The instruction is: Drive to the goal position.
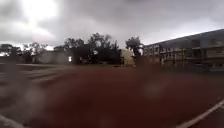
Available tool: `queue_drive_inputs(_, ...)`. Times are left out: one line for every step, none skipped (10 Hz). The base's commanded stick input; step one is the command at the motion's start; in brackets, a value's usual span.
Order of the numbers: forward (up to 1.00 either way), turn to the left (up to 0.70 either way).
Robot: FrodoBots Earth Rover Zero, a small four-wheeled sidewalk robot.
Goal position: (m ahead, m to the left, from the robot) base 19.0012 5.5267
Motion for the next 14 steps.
queue_drive_inputs(0.45, 0.00)
queue_drive_inputs(0.45, 0.00)
queue_drive_inputs(0.45, 0.00)
queue_drive_inputs(0.45, 0.00)
queue_drive_inputs(0.45, 0.00)
queue_drive_inputs(0.45, 0.00)
queue_drive_inputs(0.45, 0.00)
queue_drive_inputs(0.45, 0.00)
queue_drive_inputs(0.45, 0.00)
queue_drive_inputs(0.45, 0.00)
queue_drive_inputs(0.45, 0.00)
queue_drive_inputs(0.45, 0.00)
queue_drive_inputs(0.45, 0.00)
queue_drive_inputs(0.45, 0.00)
